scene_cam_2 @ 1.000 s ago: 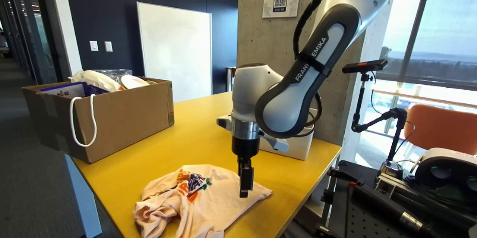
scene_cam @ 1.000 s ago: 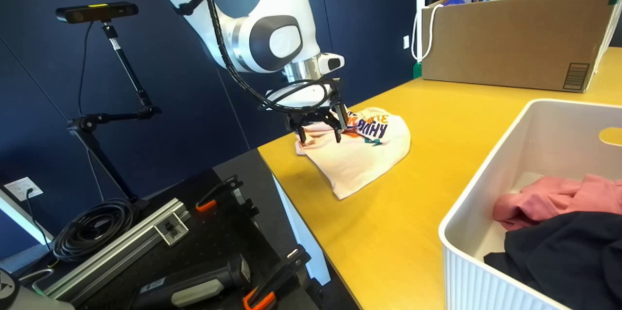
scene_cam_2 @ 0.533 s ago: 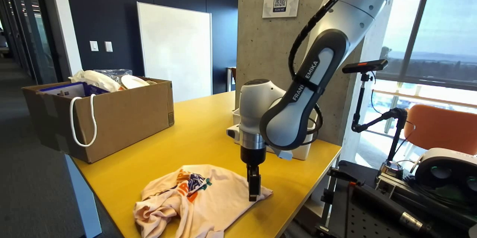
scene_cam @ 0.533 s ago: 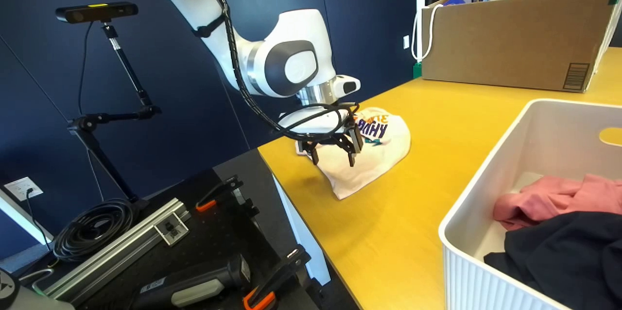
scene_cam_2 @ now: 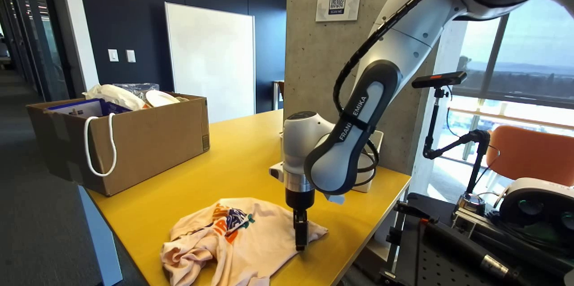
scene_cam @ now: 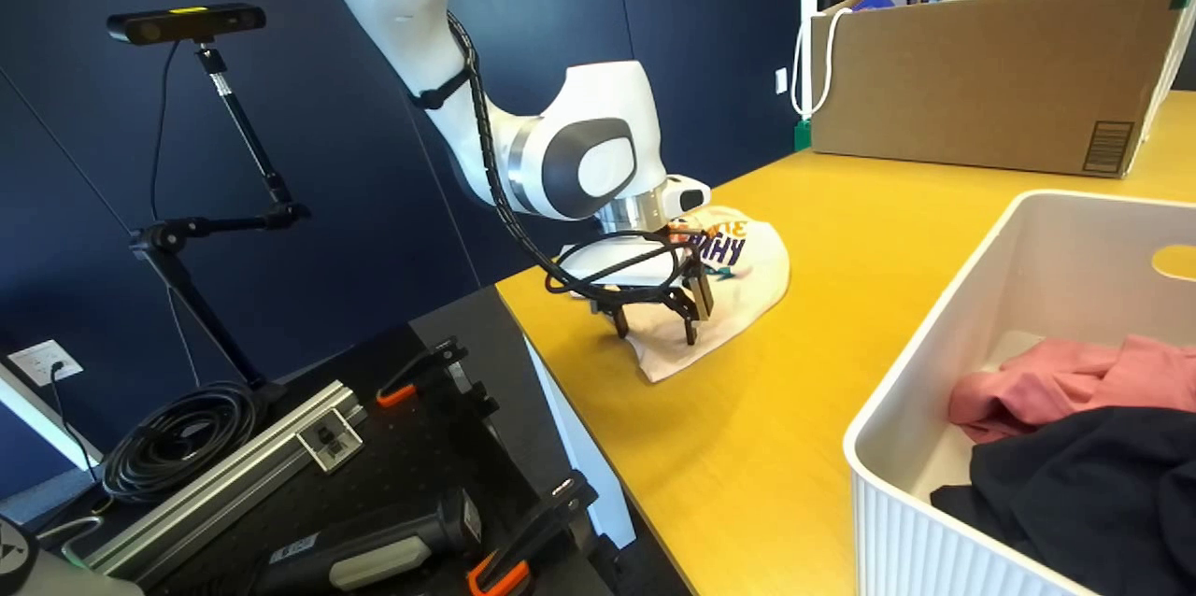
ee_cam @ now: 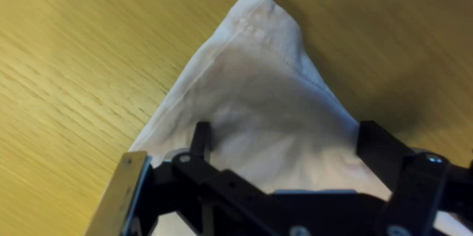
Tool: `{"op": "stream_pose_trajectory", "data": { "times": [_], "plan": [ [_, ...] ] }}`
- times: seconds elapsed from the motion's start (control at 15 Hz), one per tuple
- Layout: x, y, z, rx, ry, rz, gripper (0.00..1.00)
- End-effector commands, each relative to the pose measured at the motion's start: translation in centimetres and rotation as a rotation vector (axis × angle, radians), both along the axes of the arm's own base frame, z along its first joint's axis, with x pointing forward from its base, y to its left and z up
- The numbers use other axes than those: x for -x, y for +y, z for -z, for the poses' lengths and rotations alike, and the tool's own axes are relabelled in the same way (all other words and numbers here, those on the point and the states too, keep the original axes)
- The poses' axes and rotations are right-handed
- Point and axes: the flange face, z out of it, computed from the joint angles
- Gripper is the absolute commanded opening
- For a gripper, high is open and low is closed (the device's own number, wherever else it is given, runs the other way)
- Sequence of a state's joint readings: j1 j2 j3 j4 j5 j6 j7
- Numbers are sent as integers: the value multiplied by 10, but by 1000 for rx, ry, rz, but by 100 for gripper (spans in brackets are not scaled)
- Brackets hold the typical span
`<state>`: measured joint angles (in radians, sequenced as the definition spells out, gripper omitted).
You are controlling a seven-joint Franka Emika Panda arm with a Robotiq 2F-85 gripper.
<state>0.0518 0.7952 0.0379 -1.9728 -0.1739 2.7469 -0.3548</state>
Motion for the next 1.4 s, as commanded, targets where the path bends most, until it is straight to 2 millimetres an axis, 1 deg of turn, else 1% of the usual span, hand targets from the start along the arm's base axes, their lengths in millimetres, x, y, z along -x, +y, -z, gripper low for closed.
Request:
{"op": "stream_pose_trajectory", "data": {
  "times": [0.0,0.13,0.4,0.53,0.73,0.87,1.0,1.2,1.33],
  "plan": [
    [-6,-7,6,-6,-14,-10,100],
    [-3,-17,5,-15,-14,-3,100],
    [8,-41,15,-38,8,21,100],
    [12,-55,20,-55,23,32,100],
    [20,-83,30,-87,56,55,100],
    [29,-98,34,-94,68,66,100],
    [37,-108,32,-92,66,71,100],
    [47,-116,16,-63,64,85,100],
    [57,-121,13,-43,86,101,100]
  ]
}}
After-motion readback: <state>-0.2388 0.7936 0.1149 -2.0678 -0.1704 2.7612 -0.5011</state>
